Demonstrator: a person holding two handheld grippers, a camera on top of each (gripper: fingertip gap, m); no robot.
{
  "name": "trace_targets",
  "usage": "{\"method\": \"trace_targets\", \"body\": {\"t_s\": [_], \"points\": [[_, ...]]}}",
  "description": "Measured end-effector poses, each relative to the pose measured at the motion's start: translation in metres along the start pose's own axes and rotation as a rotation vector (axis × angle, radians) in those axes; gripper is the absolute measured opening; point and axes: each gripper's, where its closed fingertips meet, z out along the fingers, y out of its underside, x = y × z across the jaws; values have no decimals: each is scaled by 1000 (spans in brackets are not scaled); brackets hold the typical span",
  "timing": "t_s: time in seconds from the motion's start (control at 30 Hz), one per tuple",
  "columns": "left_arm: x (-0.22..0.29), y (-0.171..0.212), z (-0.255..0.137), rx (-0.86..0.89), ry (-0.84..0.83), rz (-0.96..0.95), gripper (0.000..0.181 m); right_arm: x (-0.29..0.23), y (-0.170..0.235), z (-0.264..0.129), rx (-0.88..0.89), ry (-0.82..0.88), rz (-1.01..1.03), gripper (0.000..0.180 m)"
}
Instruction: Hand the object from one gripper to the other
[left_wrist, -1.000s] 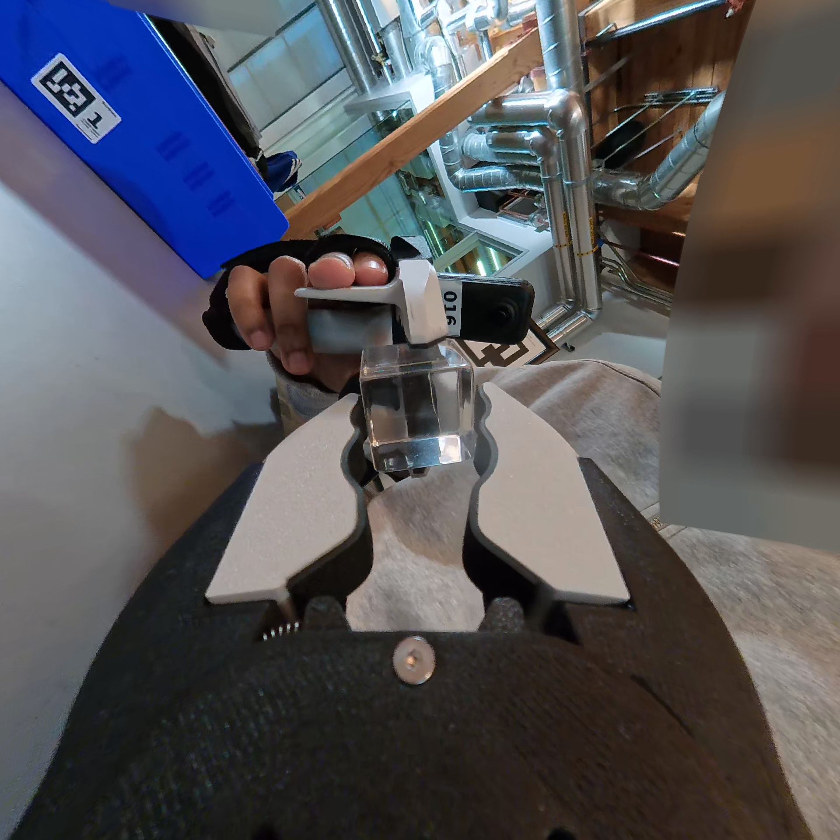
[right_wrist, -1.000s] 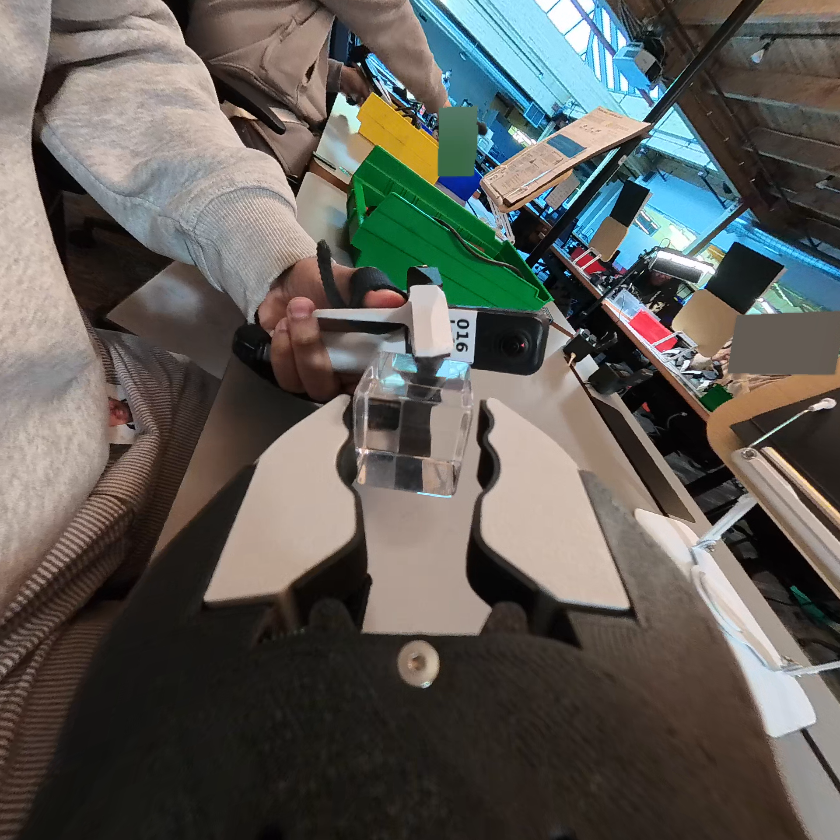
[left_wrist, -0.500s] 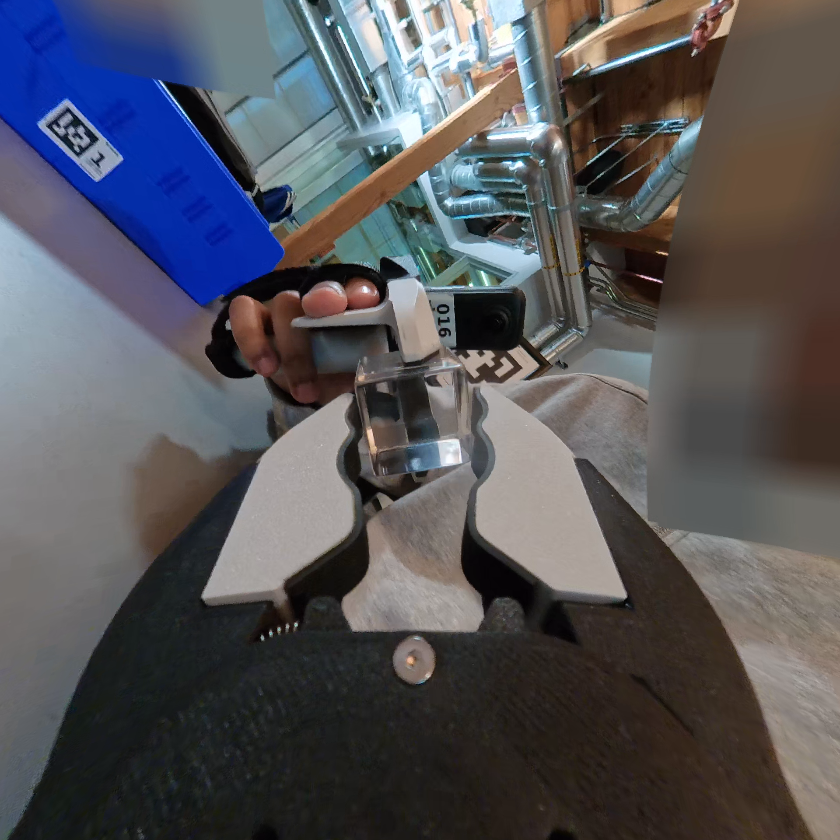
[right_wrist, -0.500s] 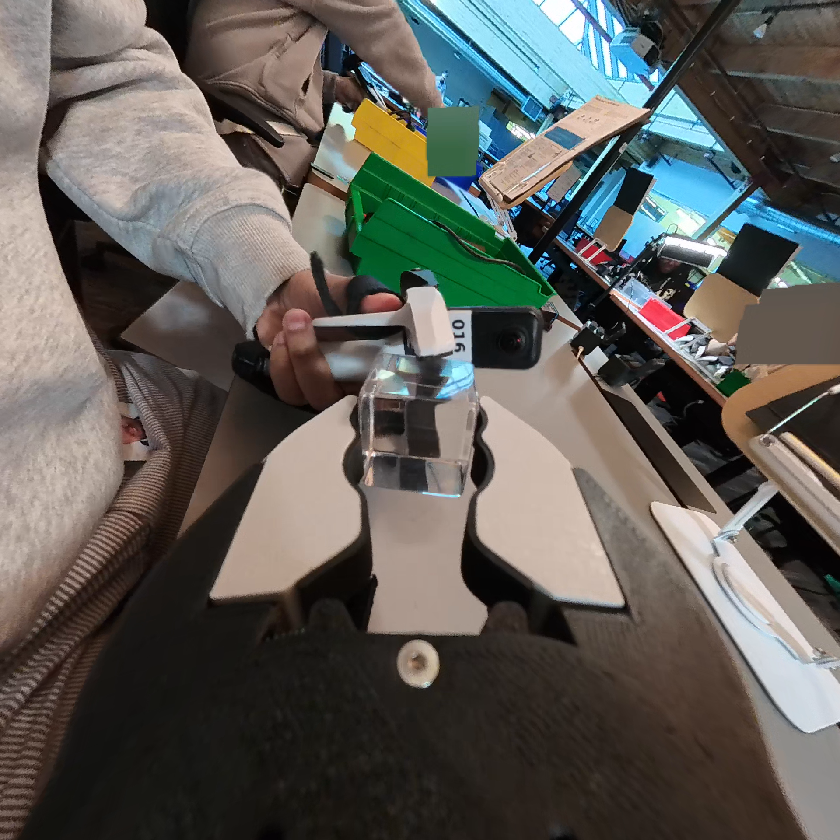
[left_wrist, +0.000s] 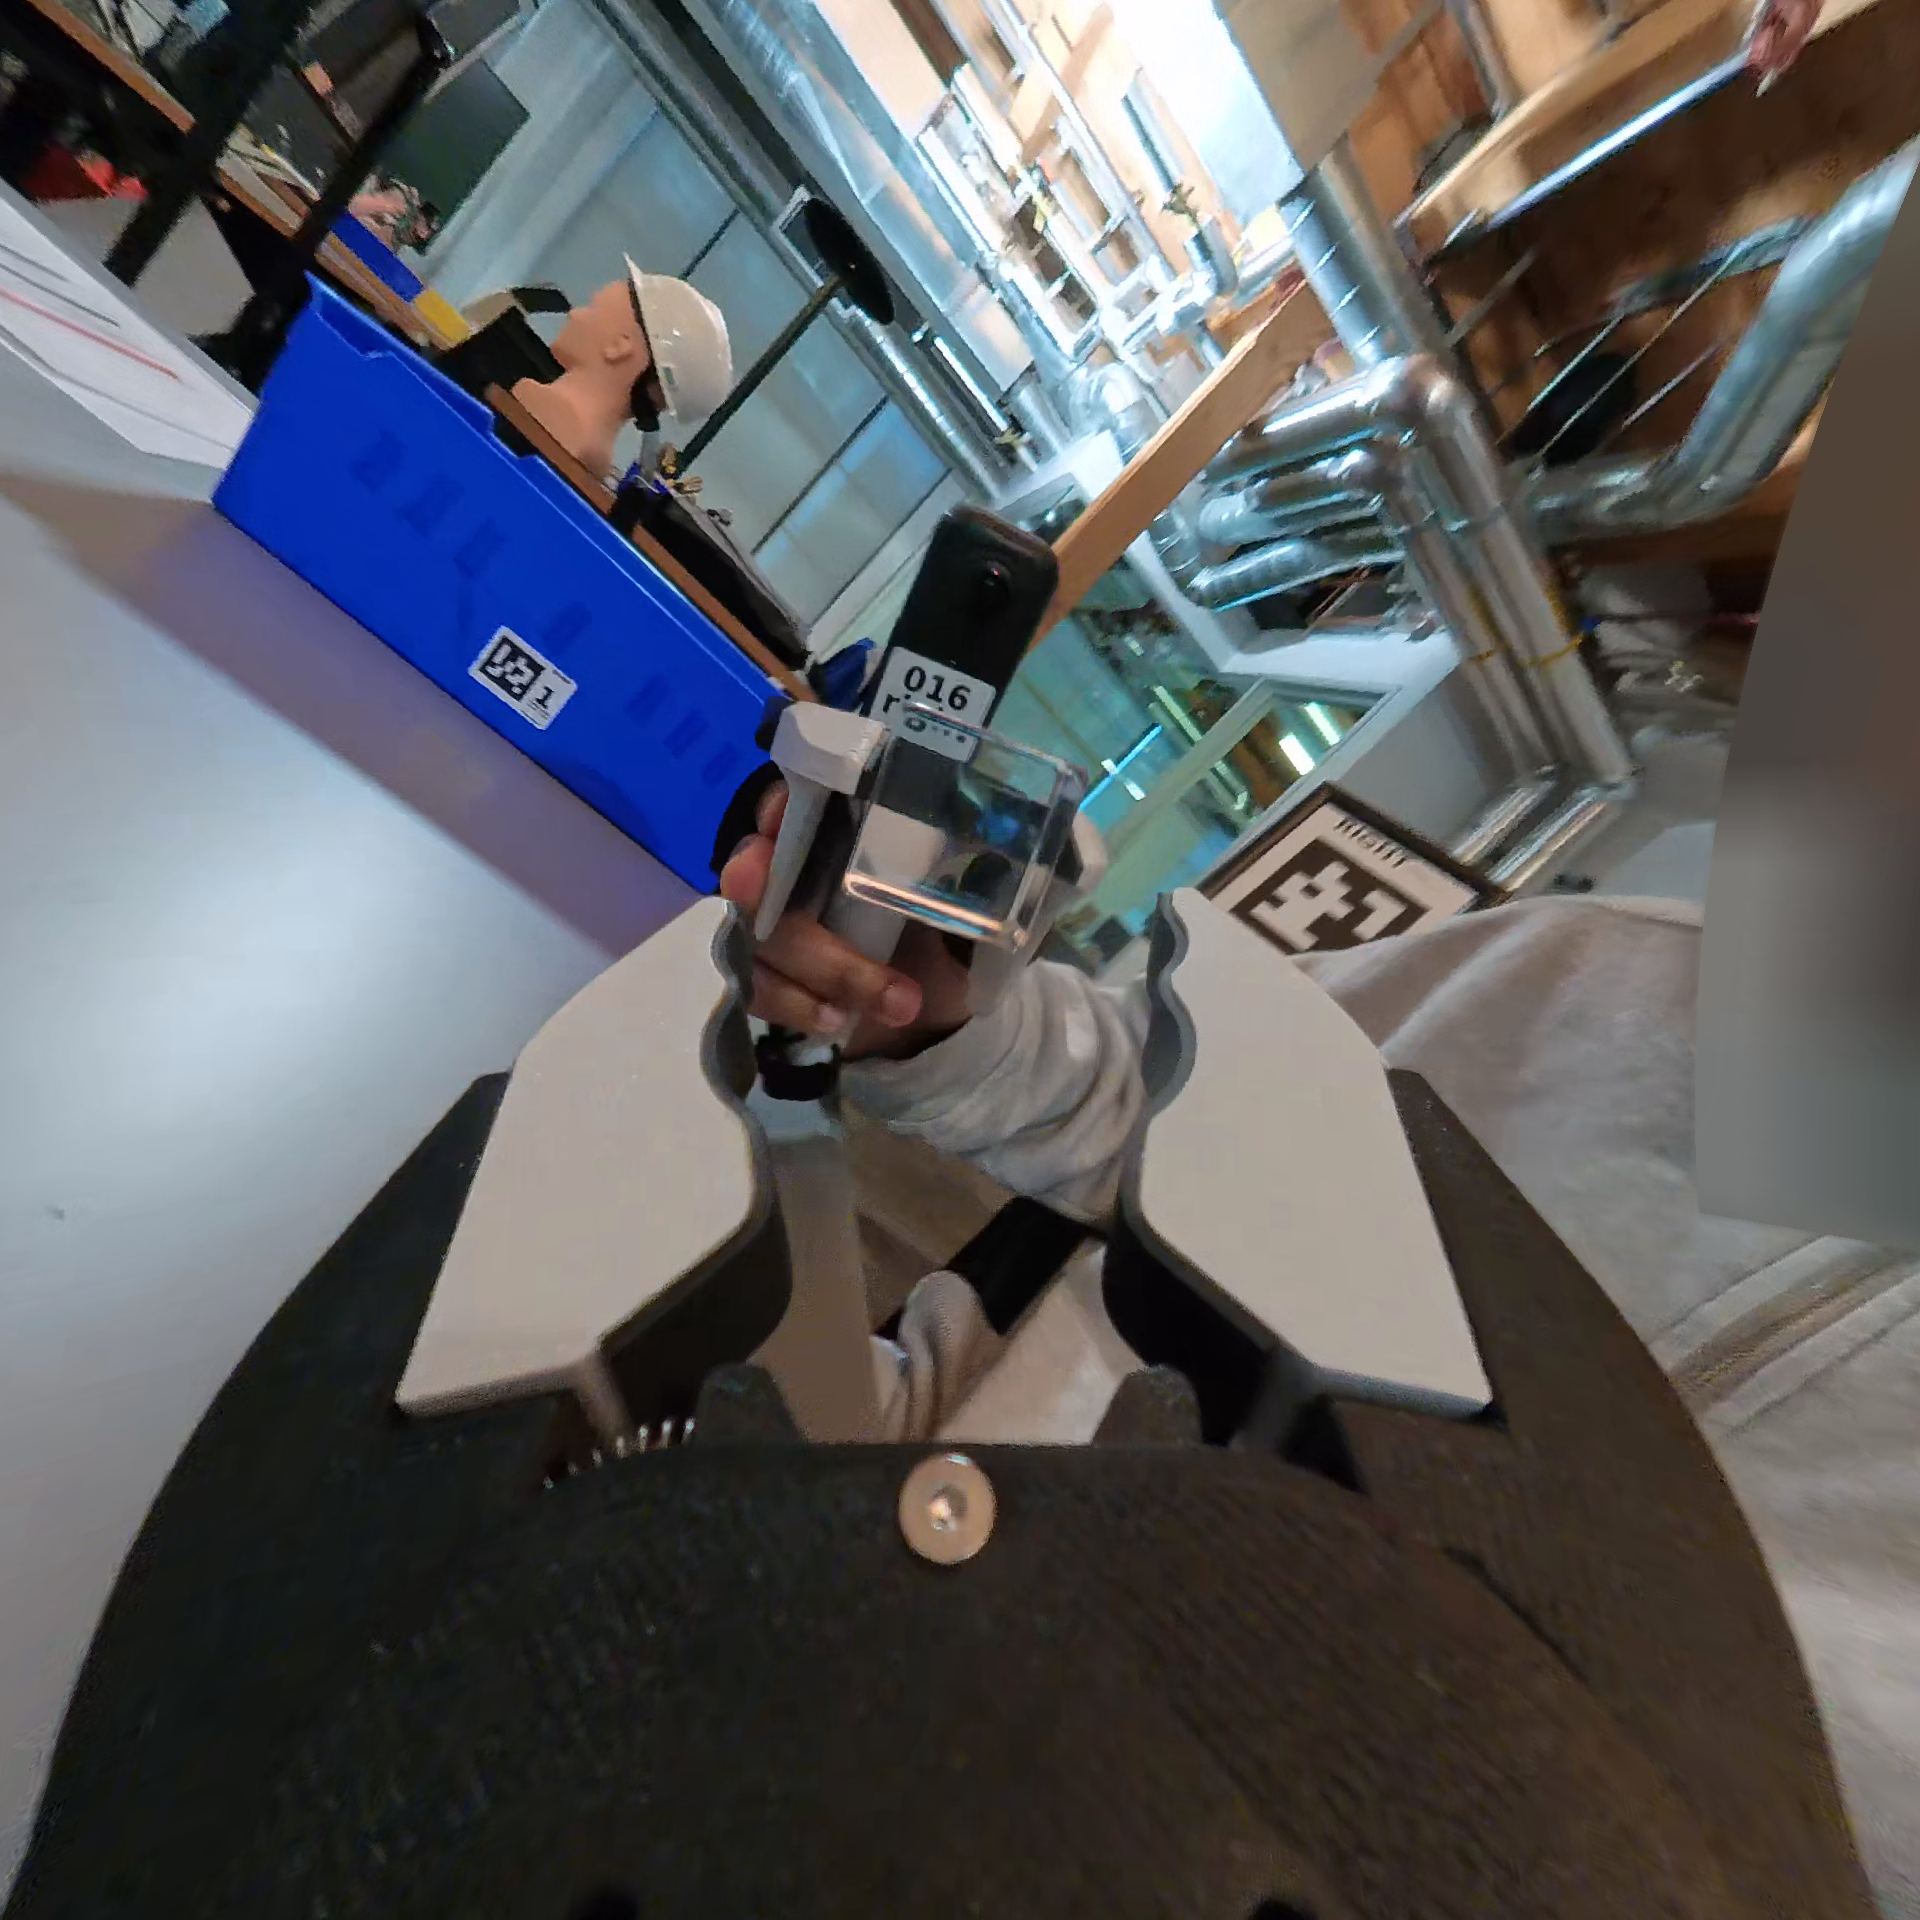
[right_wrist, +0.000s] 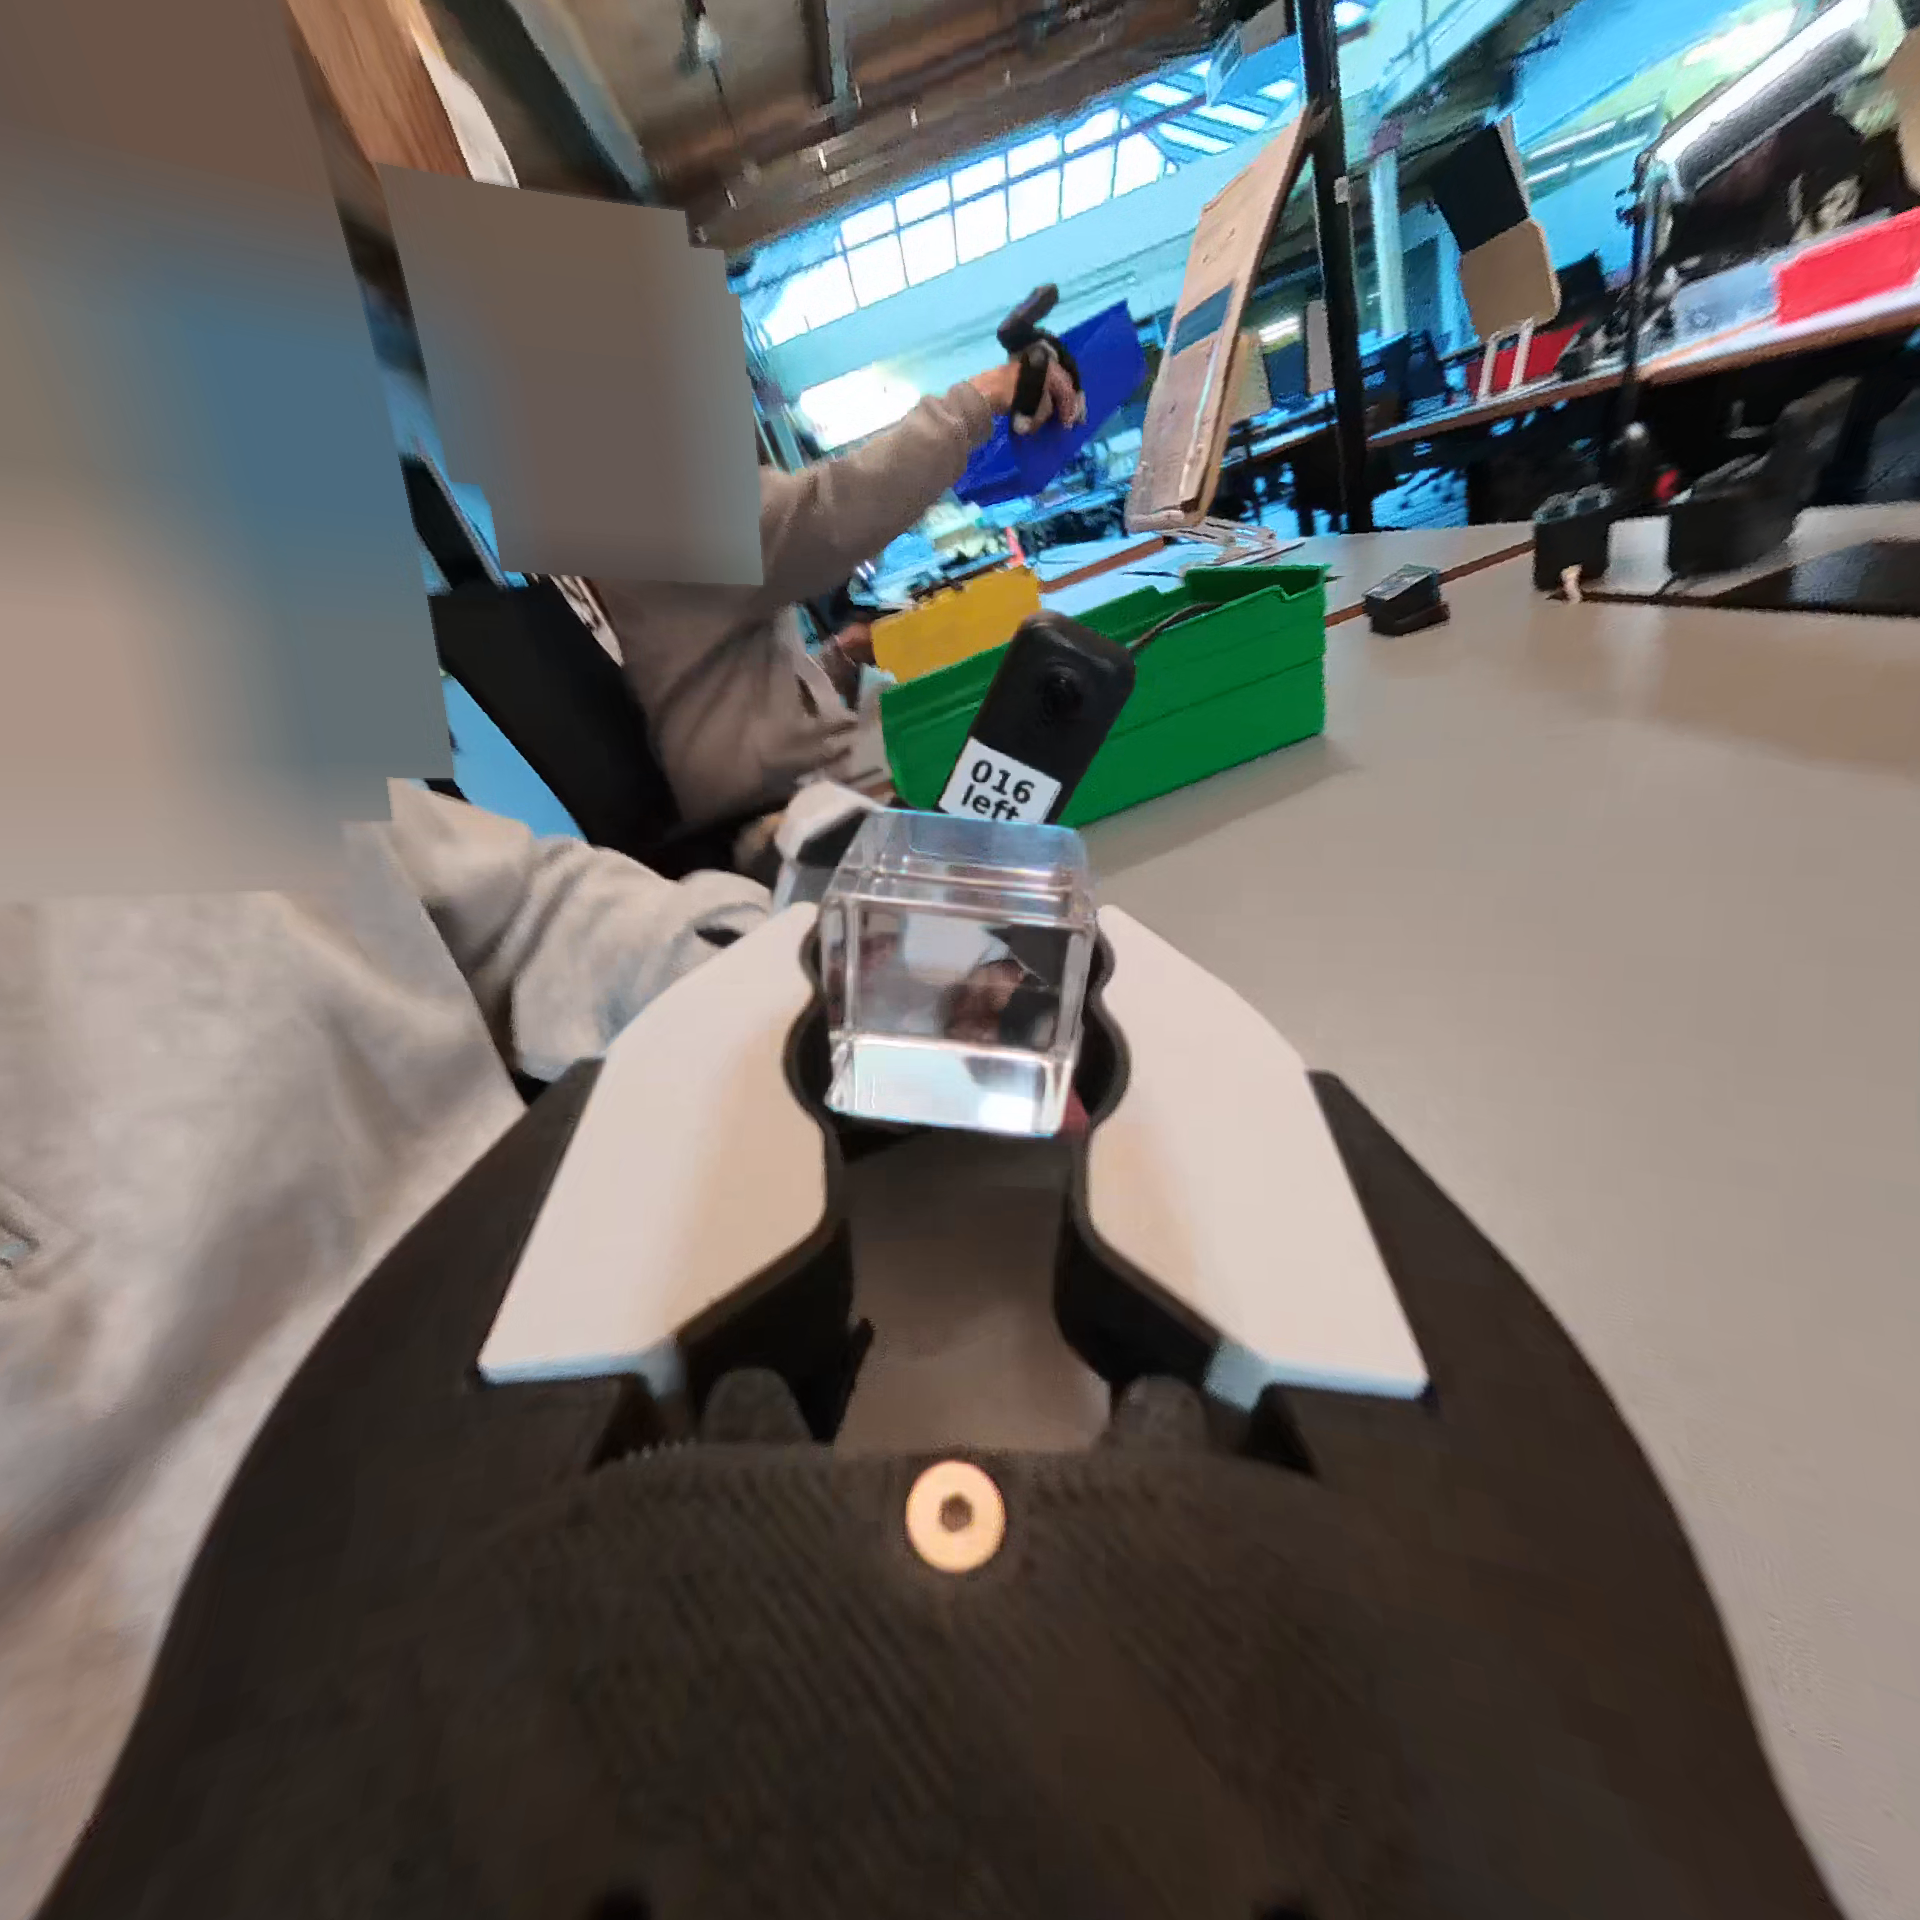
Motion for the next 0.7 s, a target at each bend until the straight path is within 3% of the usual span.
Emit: {"method": "trace_targets", "body": {"t_s": [0.13, 0.3, 0.47, 0.7], "points": [[-1, 2, 1, -28, -90, 199, 72, 1, -2, -3, 36, -77, 196, 46], [15, -14, -4, 12, -211, 610, 74, -1, -3, -4, 62, -197, 437, 45], [16, 2, 3, -122, -314, 981, 78, -8, 6, 1, 8, -272, 561, 45], [8, 26, 11, -238, -330, 1141, 62, -22, 27, 14, -100, -346, 689, 46]]}}
